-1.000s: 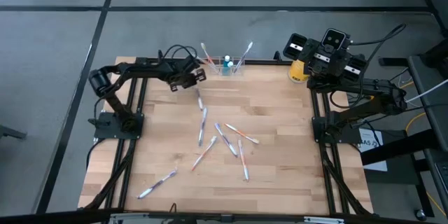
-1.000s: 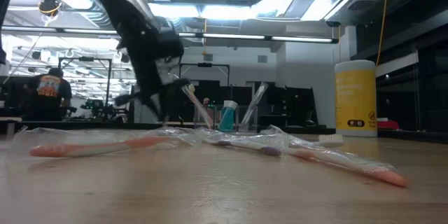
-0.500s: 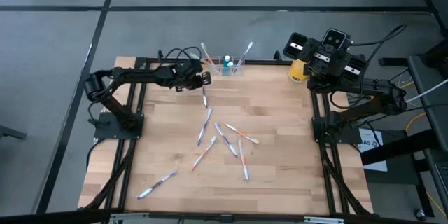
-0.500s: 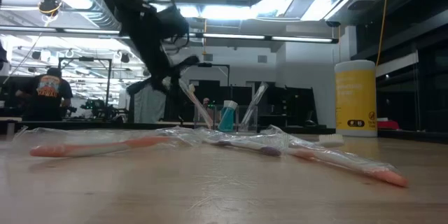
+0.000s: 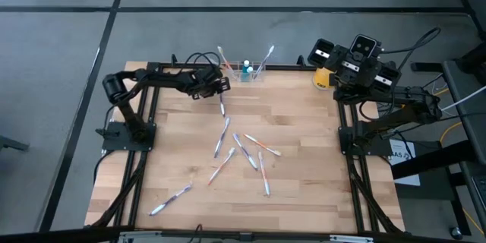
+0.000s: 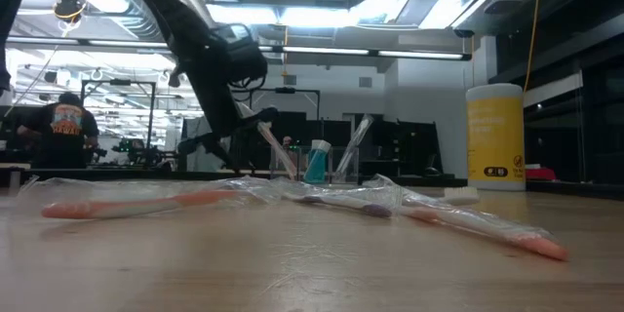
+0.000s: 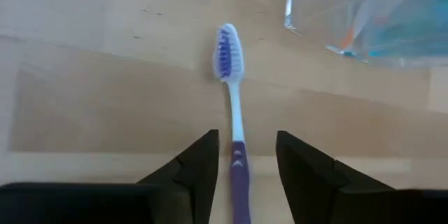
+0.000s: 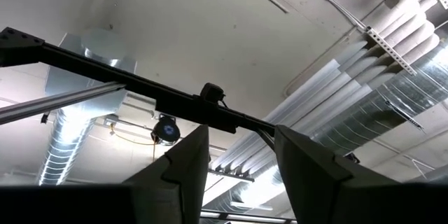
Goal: Pick & Place toothbrushing station
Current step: Put the purple toothbrush into the transparent organizer
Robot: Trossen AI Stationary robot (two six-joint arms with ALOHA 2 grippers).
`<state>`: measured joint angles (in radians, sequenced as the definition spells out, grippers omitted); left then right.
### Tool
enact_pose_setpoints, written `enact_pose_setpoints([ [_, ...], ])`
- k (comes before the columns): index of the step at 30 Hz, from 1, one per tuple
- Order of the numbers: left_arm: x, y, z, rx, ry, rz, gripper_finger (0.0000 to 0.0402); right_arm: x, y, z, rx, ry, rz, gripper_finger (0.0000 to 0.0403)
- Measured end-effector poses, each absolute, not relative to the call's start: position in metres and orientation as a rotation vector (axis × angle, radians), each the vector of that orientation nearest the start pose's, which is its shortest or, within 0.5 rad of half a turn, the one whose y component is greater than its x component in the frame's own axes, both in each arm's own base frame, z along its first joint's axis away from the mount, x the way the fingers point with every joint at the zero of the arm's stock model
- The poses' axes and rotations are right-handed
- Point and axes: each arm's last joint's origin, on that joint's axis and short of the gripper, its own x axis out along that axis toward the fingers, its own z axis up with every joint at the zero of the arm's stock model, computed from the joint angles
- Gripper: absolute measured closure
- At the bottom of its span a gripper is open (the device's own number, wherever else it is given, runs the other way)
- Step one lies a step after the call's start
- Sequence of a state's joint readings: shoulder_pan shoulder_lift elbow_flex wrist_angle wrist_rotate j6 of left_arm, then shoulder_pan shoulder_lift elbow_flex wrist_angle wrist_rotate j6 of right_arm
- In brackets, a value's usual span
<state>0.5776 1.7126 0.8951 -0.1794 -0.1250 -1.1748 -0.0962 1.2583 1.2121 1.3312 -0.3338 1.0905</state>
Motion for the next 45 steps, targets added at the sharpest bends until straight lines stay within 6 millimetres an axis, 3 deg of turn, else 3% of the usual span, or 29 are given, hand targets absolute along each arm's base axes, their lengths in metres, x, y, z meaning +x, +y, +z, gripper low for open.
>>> enact_pose_setpoints([
  [11, 0.287, 0.186, 0.126, -1.303, 0.562, 1.136, 0.0258, 0.213, -0.011, 0.495, 0.668, -0.985, 0.847, 0.0237],
  [15, 0.299, 0.19, 0.124, -1.25, 0.705, 1.176, 0.0263, 0.213, -0.011, 0.495, 0.681, -0.981, 0.855, 0.0237],
  [19, 0.303, 0.193, 0.122, -1.174, 0.833, 1.182, 0.0291, 0.21, -0.009, 0.496, 0.678, -0.988, 0.863, 0.0237],
  [28, 0.302, 0.19, 0.12, -1.141, 0.891, 1.178, 0.0385, 0.201, -0.004, 0.5, 0.632, -1.011, 0.878, 0.0237],
  [34, 0.299, 0.183, 0.12, -1.091, 0.978, 1.162, 0.0392, 0.199, -0.003, 0.501, 0.622, -1.012, 0.883, 0.0237],
  [39, 0.295, 0.179, 0.13, -1.086, 1.003, 1.126, 0.0396, 0.199, -0.003, 0.501, 0.622, -1.011, 0.883, 0.0237],
  [43, 0.289, 0.173, 0.151, -1.076, 0.98, 1.076, 0.0401, 0.199, -0.003, 0.501, 0.622, -1.012, 0.883, 0.0237],
  [45, 0.292, 0.169, 0.171, -1.06, 0.891, 1.032, 0.04, 0.199, -0.003, 0.501, 0.619, -1.013, 0.88, 0.0237],
])
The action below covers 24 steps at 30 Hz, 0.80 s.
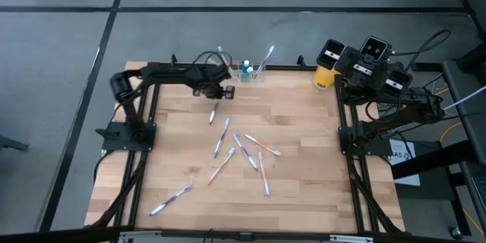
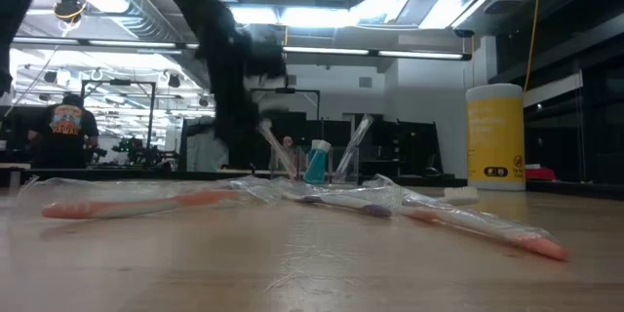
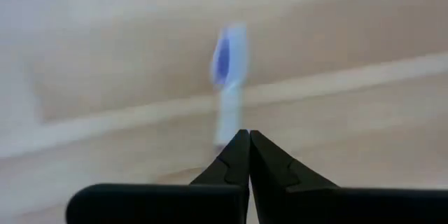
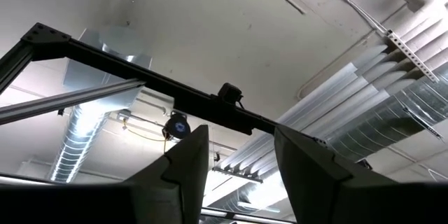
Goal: Pick & Place toothbrushing station
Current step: Put the purple toothbrush into the transparent organizer
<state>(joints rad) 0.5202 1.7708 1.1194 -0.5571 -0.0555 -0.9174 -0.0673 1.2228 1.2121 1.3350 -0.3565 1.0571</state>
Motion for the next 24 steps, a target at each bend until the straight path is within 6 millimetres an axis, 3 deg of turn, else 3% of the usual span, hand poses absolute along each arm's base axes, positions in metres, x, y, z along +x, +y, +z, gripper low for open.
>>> enact_pose_setpoints([
  [6, 0.297, 0.147, 0.22, -0.996, 0.699, 0.913, 0.0401, 0.199, -0.003, 0.501, 0.603, -1.02, 0.869, 0.0237],
  [8, 0.296, 0.141, 0.226, -0.977, 0.702, 0.918, 0.0401, 0.199, -0.003, 0.501, 0.601, -1.022, 0.867, 0.0237],
  [15, 0.292, 0.135, 0.192, -0.828, 0.964, 0.985, 0.0386, 0.2, -0.004, 0.501, 0.599, -1.023, 0.848, 0.0237],
  [19, 0.3, 0.143, 0.169, -0.861, 0.999, 0.976, 0.0335, 0.2, -0.003, 0.501, 0.605, -1.033, 0.838, 0.0237],
  [24, 0.303, 0.151, 0.152, -0.882, 0.99, 1.046, 0.0264, 0.201, -0.001, 0.501, 0.62, -1.038, 0.828, 0.0237],
])
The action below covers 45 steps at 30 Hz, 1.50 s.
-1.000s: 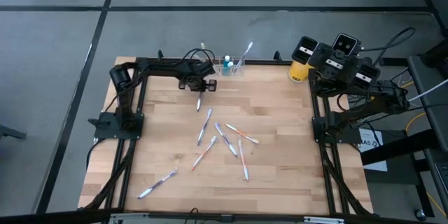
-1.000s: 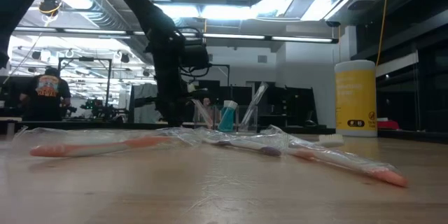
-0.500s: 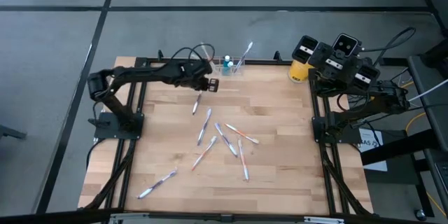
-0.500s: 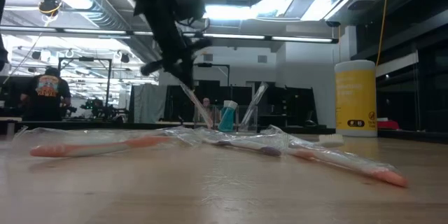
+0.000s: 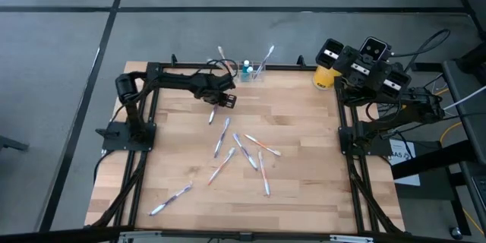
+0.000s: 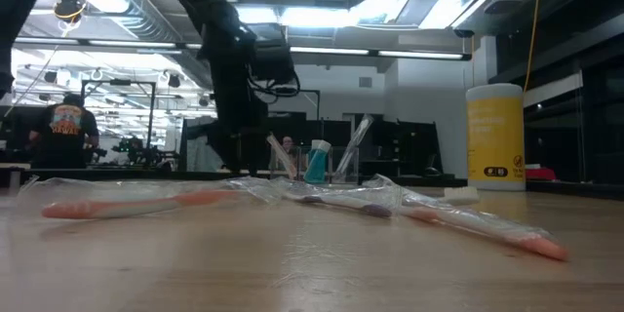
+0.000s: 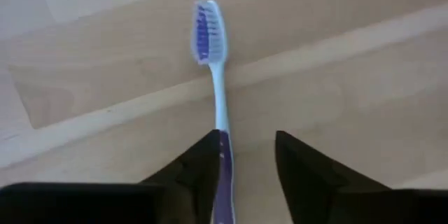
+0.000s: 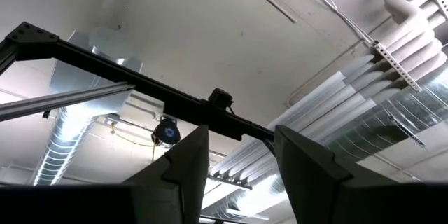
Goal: Pick & Place toothbrushing station
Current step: Put the purple toothbrush into the transparent organizer
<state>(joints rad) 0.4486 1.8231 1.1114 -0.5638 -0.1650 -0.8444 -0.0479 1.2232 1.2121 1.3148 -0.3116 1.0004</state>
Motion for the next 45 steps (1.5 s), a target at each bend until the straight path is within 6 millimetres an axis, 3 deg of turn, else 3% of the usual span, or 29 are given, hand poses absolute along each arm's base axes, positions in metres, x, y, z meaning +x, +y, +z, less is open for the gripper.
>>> enact_pose_setpoints([
  [7, 0.298, 0.17, 0.154, -0.895, 0.899, 1.118, 0.0222, 0.203, 0.004, 0.501, 0.622, -1.035, 0.817, 0.0237],
  [13, 0.297, 0.184, 0.152, -0.923, 0.853, 1.121, 0.0233, 0.203, 0.004, 0.5, 0.623, -1.032, 0.81, 0.0237],
  [23, 0.304, 0.185, 0.135, -0.939, 0.859, 1.124, 0.0243, 0.203, 0.004, 0.5, 0.624, -1.031, 0.809, 0.0237],
  [28, 0.304, 0.185, 0.131, -0.937, 0.871, 1.143, 0.0276, 0.203, 0.004, 0.5, 0.626, -1.033, 0.807, 0.0237],
  [36, 0.306, 0.186, 0.131, -0.918, 0.863, 1.124, 0.0381, 0.203, 0.004, 0.5, 0.622, -1.032, 0.806, 0.0237],
  [45, 0.304, 0.18, 0.142, -0.984, 0.884, 1.011, 0.0389, 0.203, 0.004, 0.5, 0.615, -1.027, 0.812, 0.0237],
])
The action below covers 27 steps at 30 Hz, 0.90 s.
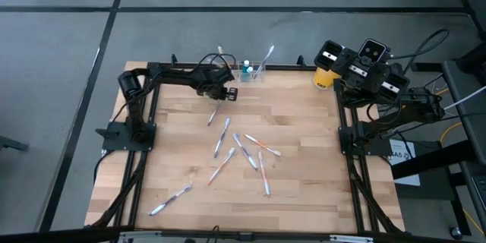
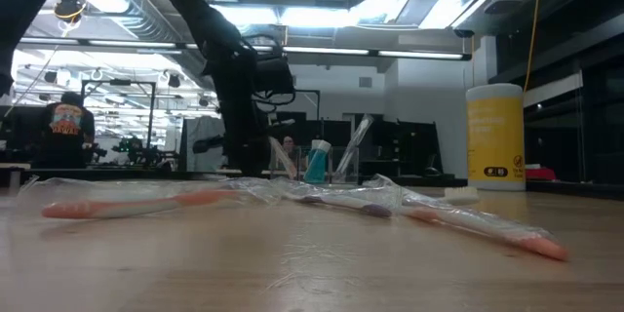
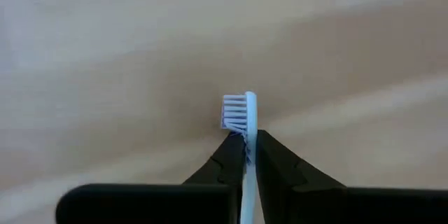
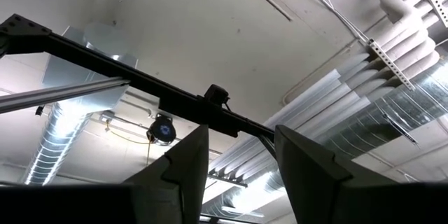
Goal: Pick & Place toothbrushing station
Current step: Put the purple toothbrush into the transparent organizer
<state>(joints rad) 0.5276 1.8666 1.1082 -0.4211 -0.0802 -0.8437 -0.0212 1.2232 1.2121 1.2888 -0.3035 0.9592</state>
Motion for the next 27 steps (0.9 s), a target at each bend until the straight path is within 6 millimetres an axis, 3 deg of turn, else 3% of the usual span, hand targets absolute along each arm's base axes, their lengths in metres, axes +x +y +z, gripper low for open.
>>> enact_pose_setpoints([
  [5, 0.309, 0.165, 0.183, -1.008, 0.735, 0.914, 0.0389, 0.203, 0.006, 0.5, 0.603, -1.032, 0.81, 0.0237],
  [10, 0.316, 0.133, 0.232, -1.006, 0.537, 0.77, 0.0389, 0.203, 0.007, 0.5, 0.594, -1.036, 0.804, 0.0237],
  [17, 0.344, 0.096, 0.289, -0.623, 0.136, 0.494, 0.0389, 0.204, 0.007, 0.5, 0.544, -1.033, 0.799, 0.0237],
  [20, 0.356, 0.105, 0.294, -0.555, -0.037, 0.476, 0.0389, 0.204, 0.007, 0.5, 0.541, -1.032, 0.796, 0.0237],
  [27, 0.368, 0.168, 0.261, -0.514, -0.285, 0.539, 0.0389, 0.204, 0.011, 0.5, 0.519, -1.037, 0.796, 0.0237],
])
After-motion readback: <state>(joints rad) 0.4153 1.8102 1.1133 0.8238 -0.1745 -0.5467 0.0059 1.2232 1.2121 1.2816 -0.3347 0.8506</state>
